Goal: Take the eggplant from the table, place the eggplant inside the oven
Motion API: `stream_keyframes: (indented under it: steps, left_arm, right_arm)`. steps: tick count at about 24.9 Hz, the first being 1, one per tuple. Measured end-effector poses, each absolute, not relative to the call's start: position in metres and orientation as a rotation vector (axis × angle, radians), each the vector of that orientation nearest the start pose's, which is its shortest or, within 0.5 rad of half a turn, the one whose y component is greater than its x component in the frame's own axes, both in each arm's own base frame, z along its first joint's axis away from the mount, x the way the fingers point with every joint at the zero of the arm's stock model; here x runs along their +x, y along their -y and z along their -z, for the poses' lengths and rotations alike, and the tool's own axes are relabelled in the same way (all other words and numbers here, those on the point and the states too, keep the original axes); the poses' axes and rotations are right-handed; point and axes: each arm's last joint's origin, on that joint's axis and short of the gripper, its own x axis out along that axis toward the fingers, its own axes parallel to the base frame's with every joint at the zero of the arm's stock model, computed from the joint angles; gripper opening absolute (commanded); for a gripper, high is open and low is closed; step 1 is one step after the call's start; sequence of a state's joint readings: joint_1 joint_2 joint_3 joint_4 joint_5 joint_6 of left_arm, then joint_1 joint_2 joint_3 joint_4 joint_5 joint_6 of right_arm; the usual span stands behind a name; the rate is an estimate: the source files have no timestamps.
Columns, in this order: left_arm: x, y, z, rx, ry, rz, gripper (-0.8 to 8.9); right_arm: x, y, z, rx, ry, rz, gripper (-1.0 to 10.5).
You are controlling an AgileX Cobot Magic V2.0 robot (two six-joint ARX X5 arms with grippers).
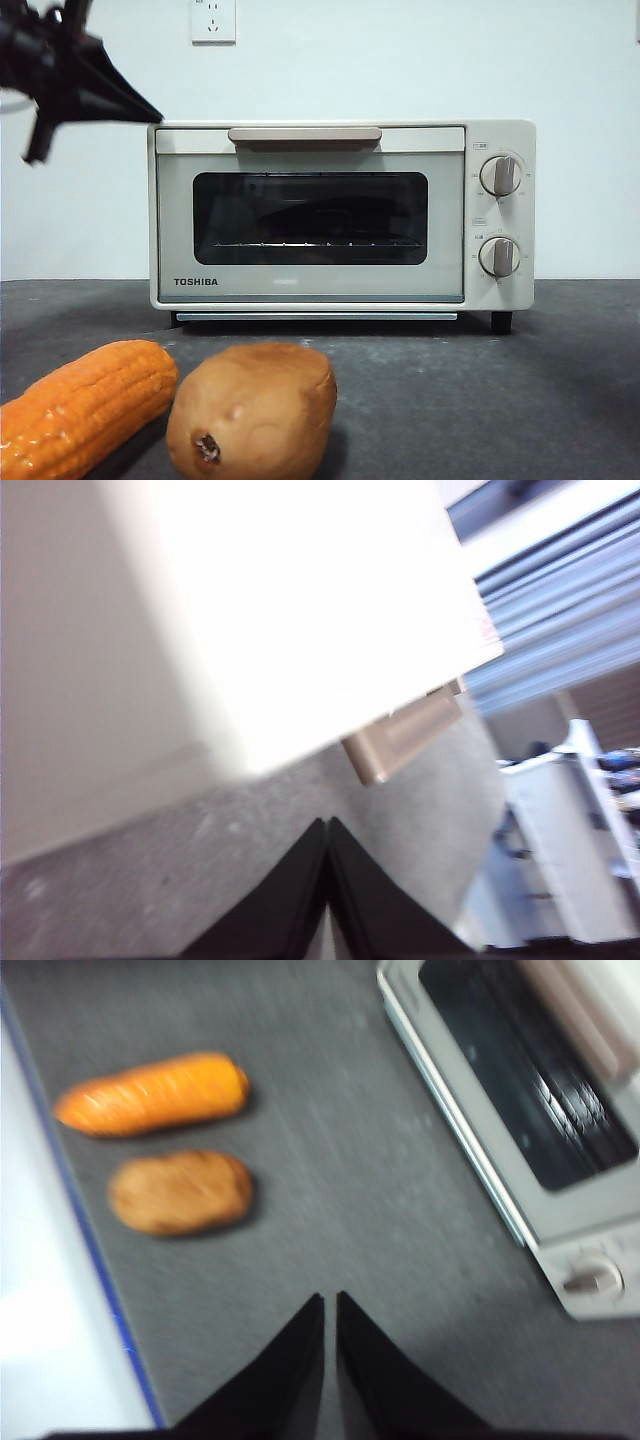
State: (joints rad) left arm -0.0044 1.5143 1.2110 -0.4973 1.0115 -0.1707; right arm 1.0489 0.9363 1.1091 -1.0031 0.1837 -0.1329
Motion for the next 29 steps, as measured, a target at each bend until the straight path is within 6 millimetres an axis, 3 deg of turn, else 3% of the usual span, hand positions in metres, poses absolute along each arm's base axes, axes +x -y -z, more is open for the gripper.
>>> stream_keyframes:
  steps: [5, 8, 11, 14, 18, 25, 29]
  left_arm:
    - [0.269, 0.034, -0.326, -0.333, -0.8, 0.706, 0.04]
    - [0.242, 0.041, -0.344, -0.171, -0.741, 0.588, 0.04]
    - [0.201, 0.05, -0.356, -0.04, -0.601, 0.495, 0.04]
    - [0.168, 0.052, -0.341, -0.019, -0.469, 0.432, 0.04]
    - [0.14, 0.05, -0.301, -0.019, -0.427, 0.393, 0.04]
    - [0.117, 0.045, -0.251, -0.06, -0.377, 0.341, 0.04]
    - [0.11, 0.043, -0.24, -0.125, -0.385, 0.333, 0.04]
  right_arm:
    - [0.103, -0.136, -0.316, -0.593, -0.656, -0.717, 0.0]
    - [0.117, -0.131, -0.308, -0.527, -0.649, -0.622, 0.0]
    - [0.136, -0.115, -0.307, -0.399, -0.615, -0.481, 0.0]
    - [0.148, -0.096, -0.307, -0.271, -0.562, -0.438, 0.0]
    - [0.15, -0.076, -0.296, -0.154, -0.489, -0.482, 0.0]
    - [0.145, -0.057, -0.257, -0.051, -0.382, -0.498, 0.0]
    - [0.143, -0.052, -0.236, -0.032, -0.378, -0.444, 0.0]
